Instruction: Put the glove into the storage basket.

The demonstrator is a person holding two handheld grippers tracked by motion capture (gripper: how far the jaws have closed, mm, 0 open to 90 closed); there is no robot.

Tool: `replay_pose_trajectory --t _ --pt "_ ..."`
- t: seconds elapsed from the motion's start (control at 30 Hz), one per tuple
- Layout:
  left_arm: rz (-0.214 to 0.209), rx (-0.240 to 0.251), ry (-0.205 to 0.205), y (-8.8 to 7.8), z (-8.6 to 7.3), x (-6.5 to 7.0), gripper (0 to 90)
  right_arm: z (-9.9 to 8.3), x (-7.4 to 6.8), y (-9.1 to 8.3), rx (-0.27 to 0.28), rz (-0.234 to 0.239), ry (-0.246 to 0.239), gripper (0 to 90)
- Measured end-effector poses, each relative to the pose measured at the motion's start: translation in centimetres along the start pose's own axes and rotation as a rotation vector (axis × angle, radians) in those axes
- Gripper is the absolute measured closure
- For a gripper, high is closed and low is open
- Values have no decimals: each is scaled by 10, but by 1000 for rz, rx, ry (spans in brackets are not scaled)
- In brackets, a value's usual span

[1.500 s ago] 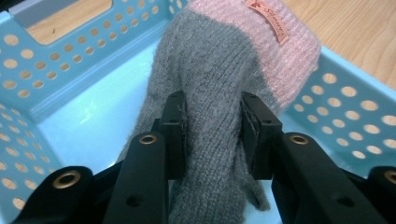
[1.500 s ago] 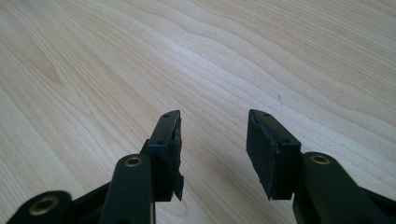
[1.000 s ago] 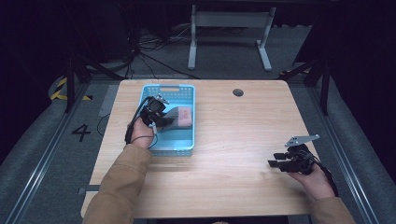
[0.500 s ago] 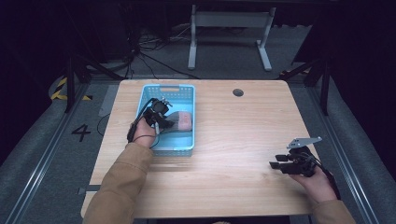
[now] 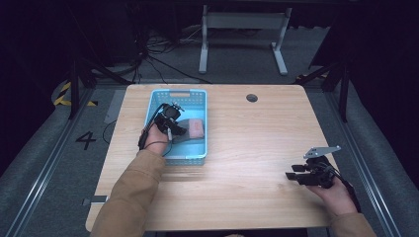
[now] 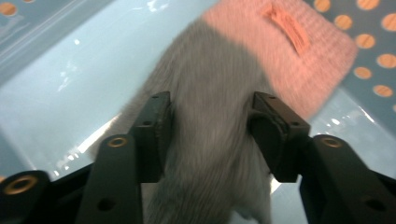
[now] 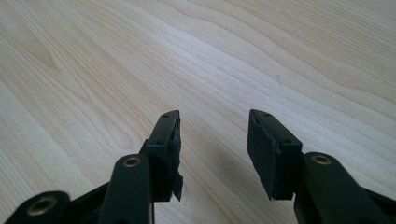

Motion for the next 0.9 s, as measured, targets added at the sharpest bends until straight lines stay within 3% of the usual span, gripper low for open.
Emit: replay_pose_trajectory --t 0.17,0.47,0.73,0.9 --pt "-19 61 -29 -7 2 0 450 0 0 0 1 0 0 553" --pt "-13 134 -5 -32 4 10 437 7 0 3 7 8 -11 548" --pt "-40 208 41 -58 -1 32 439 19 0 9 16 23 -39 546" --pt "-84 256 58 -77 -7 45 430 24 1 13 17 31 -42 546"
Point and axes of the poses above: each handheld gripper's, and its own axes: y roughly forward along the jaws, z roughly out of its top, x roughly to its right, the point moved 1 cm from there along y, roughly forward along the jaws
